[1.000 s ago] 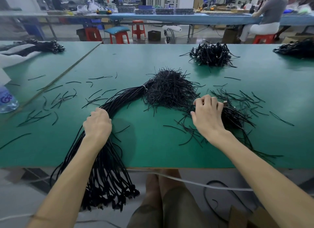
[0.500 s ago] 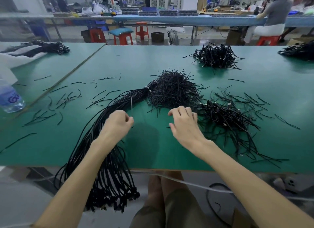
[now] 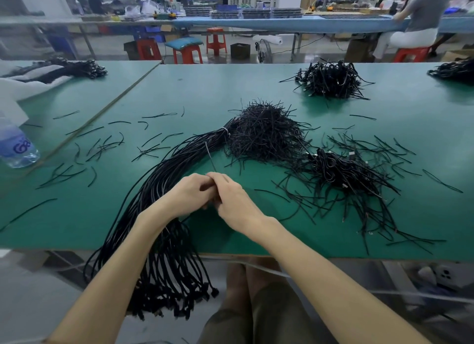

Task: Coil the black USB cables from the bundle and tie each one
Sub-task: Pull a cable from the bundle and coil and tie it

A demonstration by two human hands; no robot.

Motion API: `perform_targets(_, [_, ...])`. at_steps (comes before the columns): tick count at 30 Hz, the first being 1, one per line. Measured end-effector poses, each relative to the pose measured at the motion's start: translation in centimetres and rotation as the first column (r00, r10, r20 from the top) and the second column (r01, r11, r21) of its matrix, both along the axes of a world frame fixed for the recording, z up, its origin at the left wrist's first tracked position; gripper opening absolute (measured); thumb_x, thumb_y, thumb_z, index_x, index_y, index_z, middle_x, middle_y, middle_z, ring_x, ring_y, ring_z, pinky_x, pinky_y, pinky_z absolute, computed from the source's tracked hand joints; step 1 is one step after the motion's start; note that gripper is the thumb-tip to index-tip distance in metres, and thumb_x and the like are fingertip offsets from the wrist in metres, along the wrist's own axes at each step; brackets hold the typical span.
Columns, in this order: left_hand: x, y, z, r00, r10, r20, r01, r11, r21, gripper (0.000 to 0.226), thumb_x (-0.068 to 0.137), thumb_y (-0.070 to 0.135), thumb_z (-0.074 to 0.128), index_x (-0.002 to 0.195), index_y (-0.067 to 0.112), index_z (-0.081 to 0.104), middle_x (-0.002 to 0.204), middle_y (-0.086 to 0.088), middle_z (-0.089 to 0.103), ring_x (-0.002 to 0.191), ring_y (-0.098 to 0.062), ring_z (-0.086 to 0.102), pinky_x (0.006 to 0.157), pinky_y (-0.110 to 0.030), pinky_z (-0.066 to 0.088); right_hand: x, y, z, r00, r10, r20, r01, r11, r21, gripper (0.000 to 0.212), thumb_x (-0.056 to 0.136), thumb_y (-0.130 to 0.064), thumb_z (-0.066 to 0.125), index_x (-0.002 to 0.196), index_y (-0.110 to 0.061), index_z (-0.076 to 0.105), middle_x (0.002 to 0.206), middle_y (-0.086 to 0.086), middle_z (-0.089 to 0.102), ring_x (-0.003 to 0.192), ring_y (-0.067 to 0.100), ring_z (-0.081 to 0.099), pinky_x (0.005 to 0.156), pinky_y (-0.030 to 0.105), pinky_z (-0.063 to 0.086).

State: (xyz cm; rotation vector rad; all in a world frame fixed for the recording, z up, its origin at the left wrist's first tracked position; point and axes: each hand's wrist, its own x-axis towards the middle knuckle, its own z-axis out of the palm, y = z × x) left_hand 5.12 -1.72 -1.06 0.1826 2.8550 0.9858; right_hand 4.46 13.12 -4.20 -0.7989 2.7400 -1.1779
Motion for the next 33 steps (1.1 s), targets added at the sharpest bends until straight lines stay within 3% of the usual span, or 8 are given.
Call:
perform_targets(4, [0.1,-0.7,-0.5,1.000,-0.005,0.021,0.004,0.998,0.058,0.023,0.103,0.031,0.058,0.086,0.027,0.073,0.073,-0.007,0.074,0.065,-0.024,0.068,0.068,-0.042,0.057,-0.1,-0.1,-1.2,0.999,-0.034,0.022,0.036,0.994,-0.101,0.049,0.092,0.002,0.057,0.137,-0.016,0.052,0.134,0.002,0.058,0.118,0.021,0.055,0.103,0.035,0.047])
perform_targets(7, [-0.5,-1.2,-0.9,0.985,0.134,-0.107,-0.130,0.991,0.037,0.020,0.101,0.029,0.061,0.085,0.022,0.070,0.071,0.004,0.069,0.068,-0.014,0.063,0.060,-0.027,0.047,-0.1,0.4,-1.6,0.997,-0.070,0.044,0.079,0.969,-0.233,0.043,0.095,-0.001,0.059,0.136,-0.014,0.057,0.129,0.002,0.064,0.116,0.012,0.058,0.105,0.025,0.045])
perform_targets(9, [-0.9,-2.0,-1.0,0.936,0.252,-0.246,-0.253,0.967,0.027,0.008,0.100,0.020,0.061,0.098,0.018,0.069,0.091,0.002,0.066,0.083,-0.015,0.062,0.073,-0.027,0.049,-0.1,0.5,-1.8,0.995,-0.072,0.065,0.087,0.958,-0.273,0.040,0.097,-0.001,0.059,0.134,-0.014,0.060,0.126,0.000,0.067,0.115,0.009,0.061,0.107,0.023,0.045])
perform_targets(12, [-1.3,-3.8,-0.9,0.832,0.352,-0.429,-0.446,0.884,-0.140,0.023,0.099,0.011,0.060,0.121,0.007,0.064,0.121,-0.014,0.056,0.110,-0.030,0.056,0.100,-0.042,0.044,-0.1,0.4,-1.9,0.995,-0.058,0.086,0.080,0.955,-0.287,0.038,0.098,-0.003,0.061,0.134,-0.015,0.059,0.124,-0.001,0.066,0.114,0.009,0.062,0.107,0.024,0.046])
perform_targets(15, [-1.6,-5.6,-0.9,0.795,0.425,-0.433,-0.577,0.750,-0.323,0.031,0.102,0.014,0.055,0.129,-0.002,0.056,0.130,-0.026,0.053,0.120,-0.041,0.049,0.102,-0.050,0.038,-0.2,0.4,-2.1,0.995,-0.055,0.080,0.076,0.954,-0.290,0.039,0.097,-0.003,0.062,0.134,-0.013,0.058,0.120,-0.001,0.066,0.112,0.008,0.062,0.104,0.022,0.048])
perform_targets(26, [-1.0,-5.2,-0.9,0.782,0.455,-0.426,-0.592,0.756,-0.278,0.019,0.103,0.015,0.056,0.096,-0.001,0.064,0.100,-0.023,0.062,0.090,-0.037,0.058,0.076,-0.046,0.049,-0.2,0.4,-2.1,0.998,-0.044,0.046,0.053,0.972,-0.228,0.042,0.097,-0.003,0.059,0.137,-0.013,0.055,0.123,-0.004,0.063,0.113,0.004,0.058,0.103,0.015,0.044])
perform_targets(29, [-1.1,-4.0,0.1,0.860,0.430,-0.276,-0.496,0.832,-0.249,0.035,0.101,0.016,0.052,0.067,0.005,0.053,0.072,-0.015,0.060,0.063,-0.029,0.050,0.059,-0.038,0.043,-0.2,0.3,-2.0,0.997,-0.059,0.059,0.071,0.971,-0.230,0.046,0.096,-0.002,0.057,0.140,-0.013,0.053,0.123,-0.003,0.063,0.113,0.004,0.059,0.105,0.021,0.045])
perform_targets(33, [-1.1,-0.4,1.5,0.956,0.290,-0.043,-0.293,0.940,-0.175,0.033,0.100,0.022,0.052,0.077,0.002,0.064,0.060,-0.004,0.057,0.049,-0.021,0.045,0.046,-0.024,0.036,-0.1,0.3,-1.9,0.996,-0.066,0.066,0.079,0.971,-0.226,0.071,0.095,0.001,0.057,0.157,-0.019,0.030,0.126,0.000,0.064,0.114,0.011,0.061,0.106,0.027,0.046])
